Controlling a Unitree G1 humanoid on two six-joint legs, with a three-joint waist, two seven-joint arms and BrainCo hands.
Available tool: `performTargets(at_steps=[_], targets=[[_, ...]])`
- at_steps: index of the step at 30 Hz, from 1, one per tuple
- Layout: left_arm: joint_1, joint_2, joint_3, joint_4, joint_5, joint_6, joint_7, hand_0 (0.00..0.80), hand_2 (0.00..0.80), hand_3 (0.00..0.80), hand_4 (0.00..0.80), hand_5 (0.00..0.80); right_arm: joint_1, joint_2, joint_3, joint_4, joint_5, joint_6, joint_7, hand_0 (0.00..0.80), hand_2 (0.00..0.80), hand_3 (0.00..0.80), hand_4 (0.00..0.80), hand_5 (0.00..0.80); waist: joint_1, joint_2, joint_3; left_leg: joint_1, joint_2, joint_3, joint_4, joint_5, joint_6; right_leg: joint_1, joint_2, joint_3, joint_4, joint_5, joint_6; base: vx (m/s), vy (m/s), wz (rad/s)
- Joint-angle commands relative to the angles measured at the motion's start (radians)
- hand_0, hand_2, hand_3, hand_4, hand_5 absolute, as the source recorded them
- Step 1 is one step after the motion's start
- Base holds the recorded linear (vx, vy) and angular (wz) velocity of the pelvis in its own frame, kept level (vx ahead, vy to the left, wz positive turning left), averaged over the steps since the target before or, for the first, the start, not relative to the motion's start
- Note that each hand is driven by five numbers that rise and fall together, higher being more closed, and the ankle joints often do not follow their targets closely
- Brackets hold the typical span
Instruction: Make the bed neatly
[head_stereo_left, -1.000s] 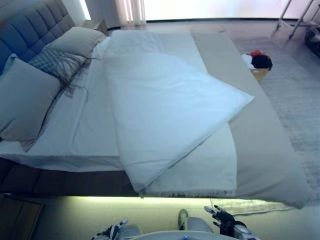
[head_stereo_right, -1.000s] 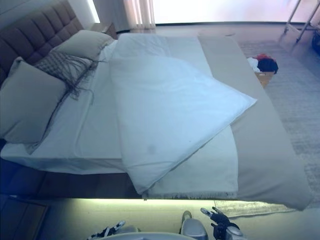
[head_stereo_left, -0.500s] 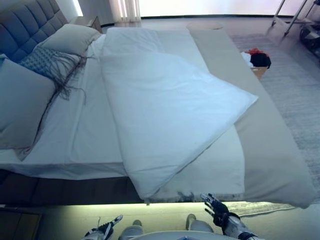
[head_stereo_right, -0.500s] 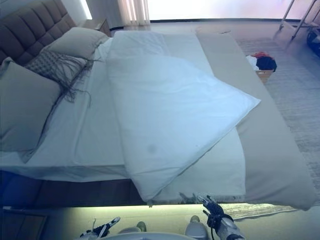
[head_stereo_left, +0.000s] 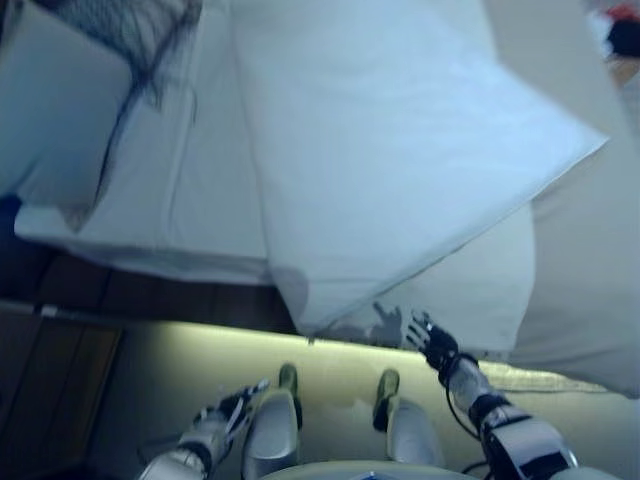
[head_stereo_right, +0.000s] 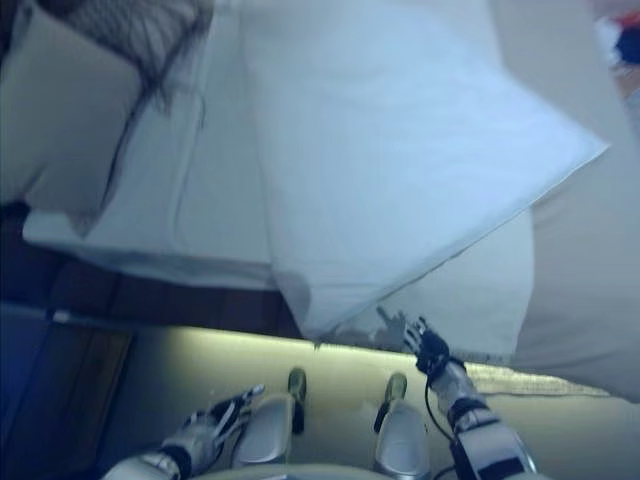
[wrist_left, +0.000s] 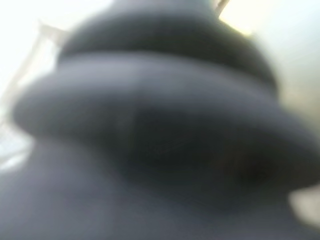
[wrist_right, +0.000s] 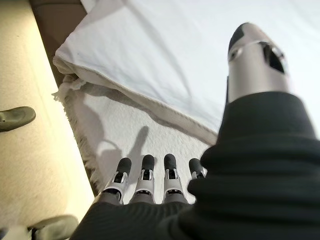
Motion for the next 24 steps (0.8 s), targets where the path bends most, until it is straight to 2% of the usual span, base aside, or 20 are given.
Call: performTargets(at_steps=[1,4,11,20,21,24], targets=[[-0.018,0.043,-0.022,-0.036,-0.085,-0.073,-0.025,0.000,0.000,0.000,0.000,0.000,-0.061,-0.033,-0.011,-0.041,0.039,0.016,0.000,0.000,0.000,0.000,0.000,0.000,0.021,-0.030,0.030,-0.080,-0.008,-0.020,0.043,0.039,0.003,0.060,-0.056,0.037,-0.038,0.015,0.047,-0.096,-0.026,0.23],[-0.041,0.059,-0.022,-0.102,-0.108,-0.106,0.019,0.000,0.000,0.000,0.000,0.000,-0.118,-0.080,-0.023,-0.034,0.051,0.027,-0.020,0.000,0.000,0.000,0.000,0.000,0.033,-0.018,0.067,-0.128,-0.022,-0.030,0.065,0.036,0.012,-0.008,-0.062,0.041,0.004,0.016,0.051,-0.083,-0.009,0.16],[-0.070,0.084,-0.009,-0.257,-0.165,-0.167,0.103,0.000,0.000,0.000,0.000,0.000,-0.269,-0.192,-0.041,-0.028,0.100,0.034,-0.041,0.000,0.000,0.000,0.000,0.000,0.063,0.009,0.139,-0.219,-0.056,-0.024,0.057,0.056,0.038,-0.149,-0.073,0.044,0.079,0.023,0.064,-0.089,0.001,0.12],[-0.017,0.097,-0.006,-0.338,-0.225,-0.212,0.121,0.000,0.000,0.000,0.000,0.000,-0.398,-0.321,-0.047,-0.056,0.150,0.045,-0.059,0.000,0.000,0.000,0.000,0.000,0.078,0.040,0.139,-0.343,-0.061,-0.027,0.148,0.028,0.061,-0.307,-0.094,0.048,0.215,-0.012,0.042,-0.009,0.010,0.13],[-0.003,0.097,-0.007,-0.339,-0.239,-0.220,0.116,0.000,0.000,0.000,0.000,0.000,-0.417,-0.338,-0.046,-0.058,0.155,0.042,-0.065,0.000,0.000,0.000,0.000,0.000,0.079,0.044,0.139,-0.340,-0.060,-0.029,0.169,-0.006,0.058,-0.313,-0.093,0.061,0.249,-0.047,0.049,0.097,-0.008,0.08],[0.017,0.101,0.000,-0.349,-0.244,-0.223,0.105,0.000,0.000,0.000,0.000,0.000,-0.457,-0.372,-0.046,-0.067,0.170,0.047,-0.078,0.000,0.000,0.000,0.000,0.000,0.082,0.052,0.139,-0.356,-0.060,-0.030,0.187,-0.013,0.063,-0.338,-0.093,0.065,0.281,-0.060,0.042,0.034,-0.001,0.01]])
